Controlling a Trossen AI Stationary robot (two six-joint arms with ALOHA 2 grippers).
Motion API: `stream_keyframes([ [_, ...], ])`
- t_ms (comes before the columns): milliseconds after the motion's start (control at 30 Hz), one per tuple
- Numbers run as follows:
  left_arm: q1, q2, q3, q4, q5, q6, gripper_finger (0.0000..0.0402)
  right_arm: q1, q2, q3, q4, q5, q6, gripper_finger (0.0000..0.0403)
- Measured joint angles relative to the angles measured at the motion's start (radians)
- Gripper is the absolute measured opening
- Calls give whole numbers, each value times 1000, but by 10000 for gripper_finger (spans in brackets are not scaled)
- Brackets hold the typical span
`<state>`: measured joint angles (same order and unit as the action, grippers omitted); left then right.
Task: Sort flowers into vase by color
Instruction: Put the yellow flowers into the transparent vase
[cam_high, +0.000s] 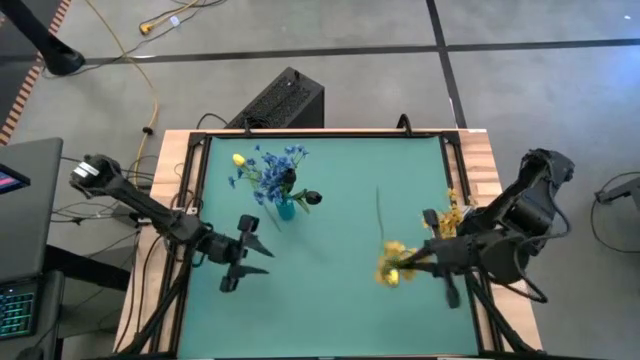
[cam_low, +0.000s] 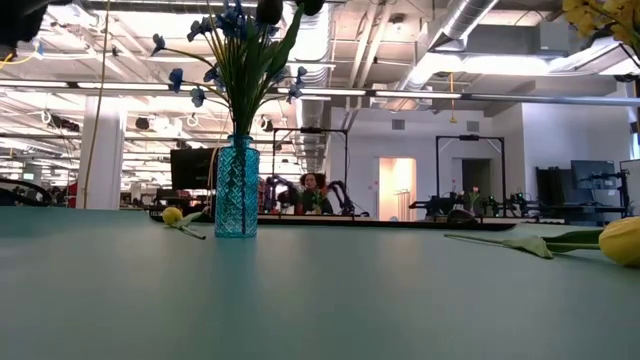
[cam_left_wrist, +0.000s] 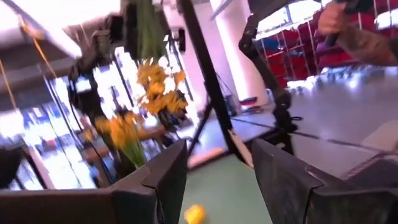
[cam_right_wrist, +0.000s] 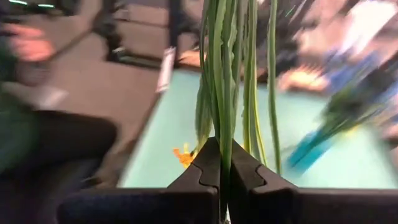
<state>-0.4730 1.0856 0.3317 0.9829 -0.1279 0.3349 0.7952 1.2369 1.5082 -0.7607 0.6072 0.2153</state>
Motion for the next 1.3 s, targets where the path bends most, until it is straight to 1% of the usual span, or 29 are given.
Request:
stream_keyframes([
  [67,-7,79,52,45,-1,89,171,-35,24,0,61,46,-121,30],
  [133,-18,155,128,33,-7,168,171,-79,53,0,95,59,-264,30],
  [200,-32,216,217,-18,-71,208,171,-126,88,0,109,60,-451,30],
  [233,-39,239,267,-56,-129,204,171,-148,108,0,109,69,-559,30],
  [300,-50,269,374,-148,-265,124,171,-178,147,0,107,109,-811,27],
  [367,-54,276,476,-266,-357,-12,171,-204,182,0,118,175,-1082,26],
  [433,-57,274,571,-433,-374,-135,171,-226,213,0,170,254,-1329,27],
  [533,-64,261,702,-714,-360,-292,171,-261,247,0,318,366,-1619,32],
  [600,-68,249,776,-857,-344,-380,171,-280,257,0,394,414,-1796,32],
  [667,-72,237,824,-942,-343,-458,171,-291,258,1,412,431,-1957,28],
  [767,-71,219,839,-970,-349,-573,171,-309,256,5,411,412,-2118,25],
  [933,-11,191,839,-990,-353,-762,171,-315,255,5,446,389,-2296,31],
  [1000,26,190,839,-1010,-345,-803,171,-316,256,5,483,341,-2363,30],
  [1100,81,199,839,-1014,-273,-874,171,-315,257,5,569,253,-2444,25],
  [1200,117,213,839,-995,-198,-885,171,-320,257,5,649,209,-2521,25],
  [1300,133,223,840,-945,-171,-861,171,-323,257,6,694,159,-2593,29],
])
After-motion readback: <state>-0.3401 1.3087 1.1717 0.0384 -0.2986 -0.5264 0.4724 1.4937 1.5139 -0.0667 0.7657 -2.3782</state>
